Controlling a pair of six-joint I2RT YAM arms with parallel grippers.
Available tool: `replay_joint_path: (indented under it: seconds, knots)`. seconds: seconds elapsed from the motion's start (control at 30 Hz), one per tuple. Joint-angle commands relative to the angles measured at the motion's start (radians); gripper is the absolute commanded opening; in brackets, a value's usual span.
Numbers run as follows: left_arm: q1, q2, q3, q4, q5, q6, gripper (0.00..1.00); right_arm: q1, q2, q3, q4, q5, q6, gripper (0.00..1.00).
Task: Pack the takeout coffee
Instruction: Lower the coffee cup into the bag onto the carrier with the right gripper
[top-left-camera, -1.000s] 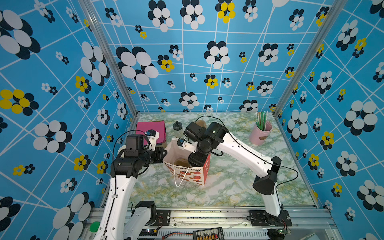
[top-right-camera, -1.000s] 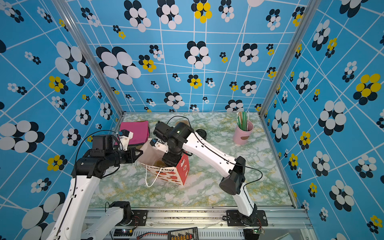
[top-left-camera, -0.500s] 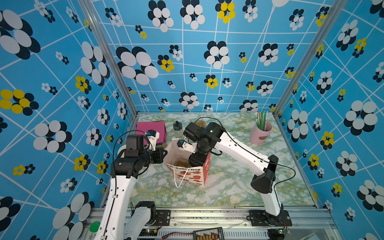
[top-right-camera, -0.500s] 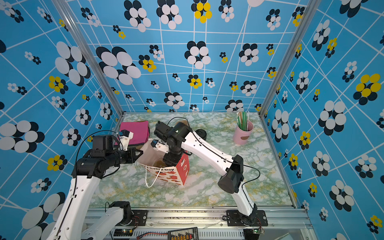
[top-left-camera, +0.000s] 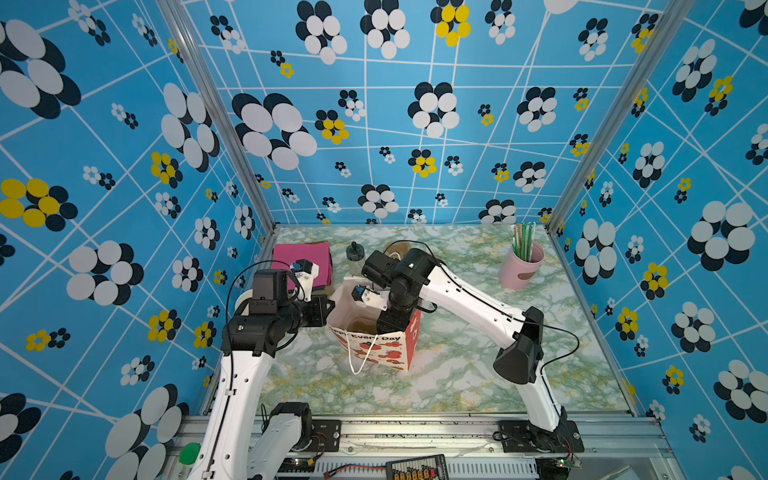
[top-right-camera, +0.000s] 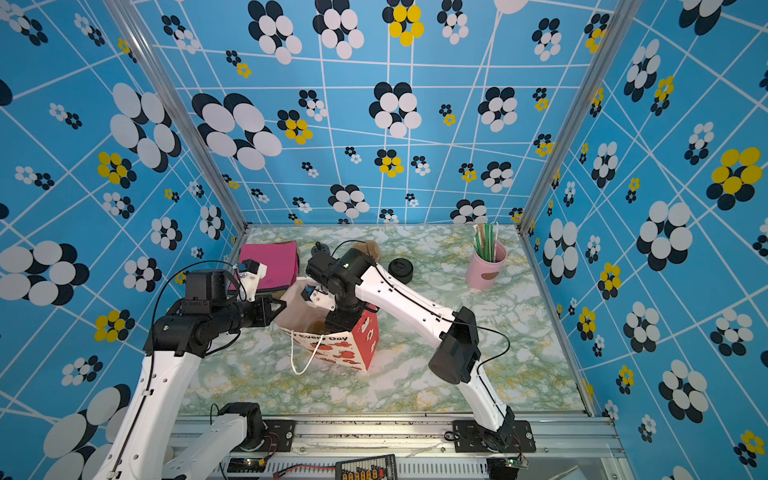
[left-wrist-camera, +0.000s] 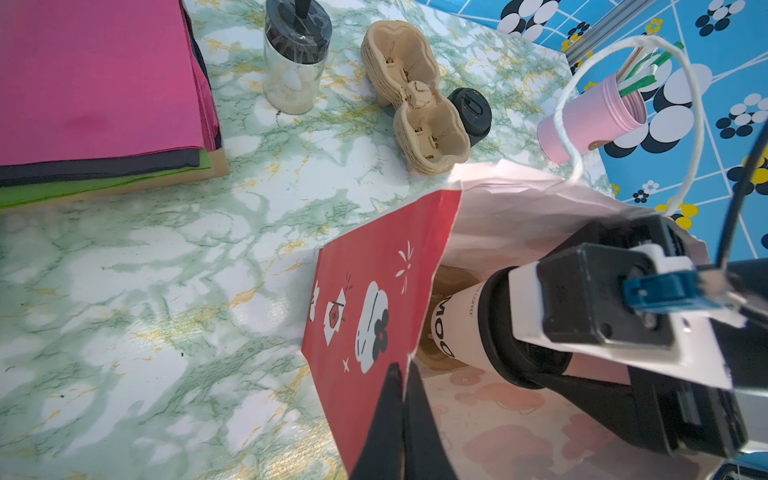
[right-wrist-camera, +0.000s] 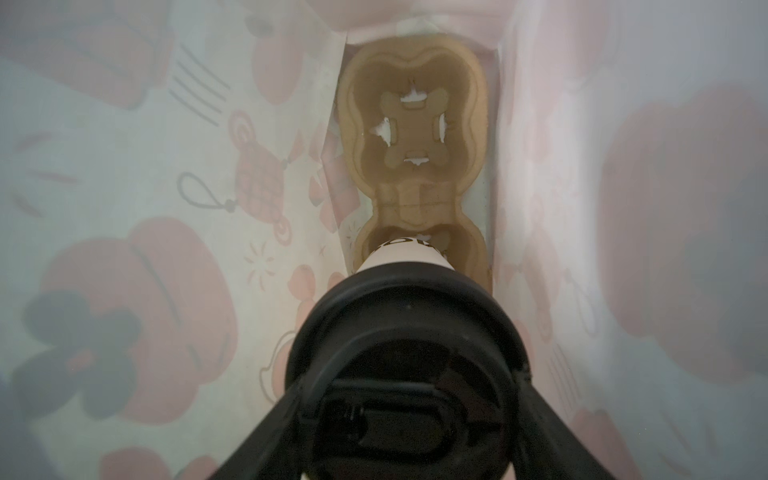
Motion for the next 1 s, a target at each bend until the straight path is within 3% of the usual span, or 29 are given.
replay_joint_path:
  seconds: [0.0, 0.47, 0.97]
  knots:
    - [0.001, -0.008, -0.018, -0.016, 0.006, 0.018, 0.0, -0.004, 0.008, -0.035, -0.025, -0.007, -0.011, 0.67]
    - [0.001, -0.006, -0.019, -0.017, 0.005, 0.017, 0.0, -0.005, -0.019, -0.199, 0.067, 0.045, -0.019, 0.64]
    - [0.001, -0.002, -0.016, -0.012, 0.01, 0.014, 0.0, -0.005, 0.034, -0.226, 0.082, 0.088, 0.0, 0.63]
